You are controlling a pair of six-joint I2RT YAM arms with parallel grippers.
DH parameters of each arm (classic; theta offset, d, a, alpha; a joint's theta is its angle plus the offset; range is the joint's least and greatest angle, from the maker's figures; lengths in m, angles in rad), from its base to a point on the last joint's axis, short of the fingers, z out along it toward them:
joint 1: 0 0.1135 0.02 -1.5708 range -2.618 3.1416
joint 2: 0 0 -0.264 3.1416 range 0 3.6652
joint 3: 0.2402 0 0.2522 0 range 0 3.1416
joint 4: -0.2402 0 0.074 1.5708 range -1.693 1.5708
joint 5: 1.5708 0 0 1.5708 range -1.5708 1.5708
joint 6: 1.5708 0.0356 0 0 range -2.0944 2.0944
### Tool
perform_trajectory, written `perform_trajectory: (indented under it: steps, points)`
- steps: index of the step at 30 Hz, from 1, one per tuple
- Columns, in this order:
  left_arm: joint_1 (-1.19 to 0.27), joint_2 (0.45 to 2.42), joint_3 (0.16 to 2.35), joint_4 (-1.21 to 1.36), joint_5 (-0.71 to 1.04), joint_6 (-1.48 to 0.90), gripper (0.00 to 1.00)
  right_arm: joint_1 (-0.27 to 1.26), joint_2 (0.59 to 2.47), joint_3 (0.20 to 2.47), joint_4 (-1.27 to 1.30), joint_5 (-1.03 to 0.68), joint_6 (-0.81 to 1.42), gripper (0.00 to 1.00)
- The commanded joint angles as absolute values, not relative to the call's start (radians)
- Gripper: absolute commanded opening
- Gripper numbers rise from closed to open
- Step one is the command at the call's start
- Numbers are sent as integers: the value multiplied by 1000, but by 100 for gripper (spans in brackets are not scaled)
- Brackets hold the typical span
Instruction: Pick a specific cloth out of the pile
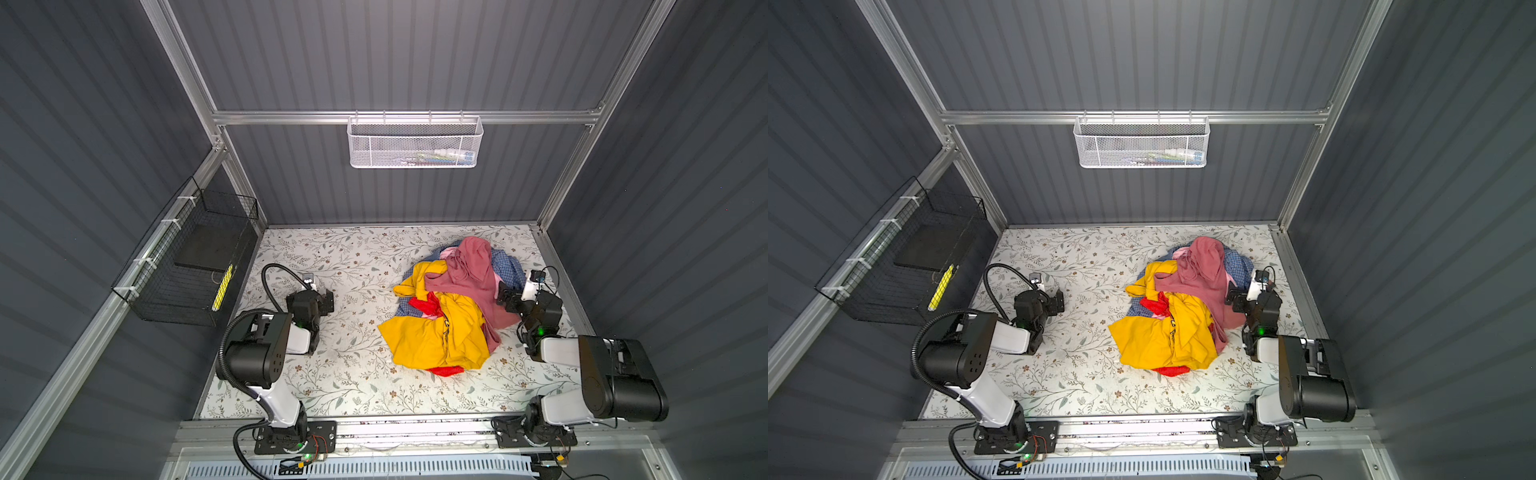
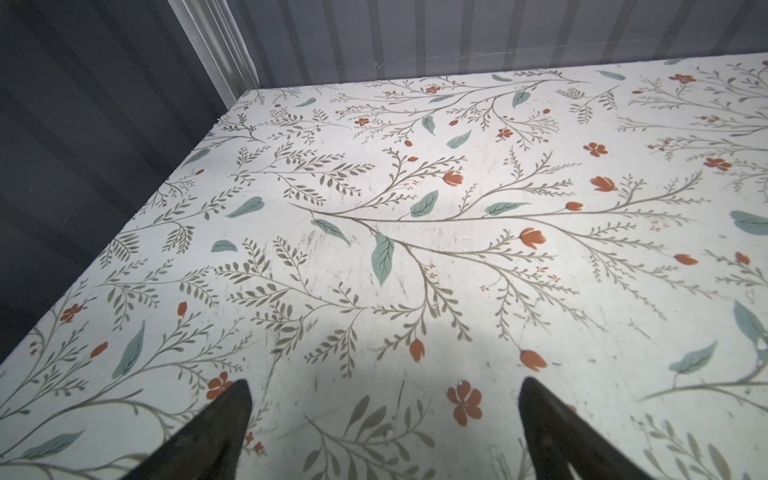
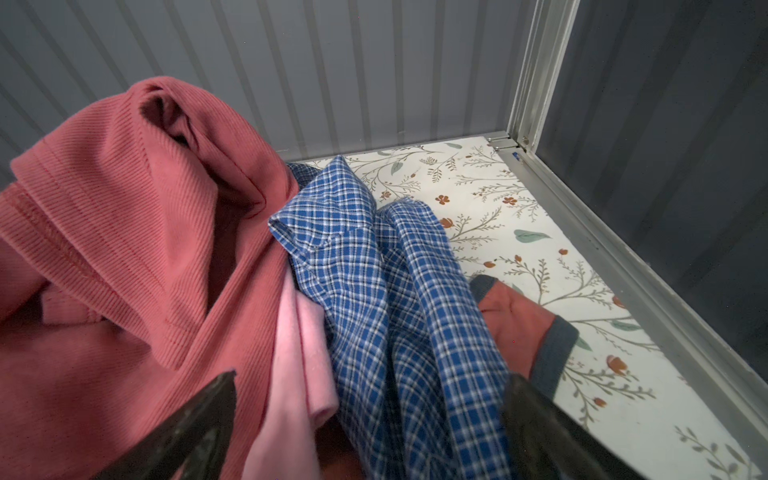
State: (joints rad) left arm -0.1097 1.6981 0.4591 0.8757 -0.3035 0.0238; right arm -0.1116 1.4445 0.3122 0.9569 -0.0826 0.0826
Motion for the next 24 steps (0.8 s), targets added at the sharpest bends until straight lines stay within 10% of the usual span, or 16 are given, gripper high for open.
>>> perform_trajectory:
  steps: [1,11,24]
  points:
    - [-104,1567,611,536,-390,-46,100,-132,1346,336,866,-69,123,99]
    - [-105,1372,741,226,-325,-269,100,-199,1173,773,-119,-154,172,99]
    - [-239,1455,737,270,-348,-309,100,-211,1333,942,-359,-144,278,98]
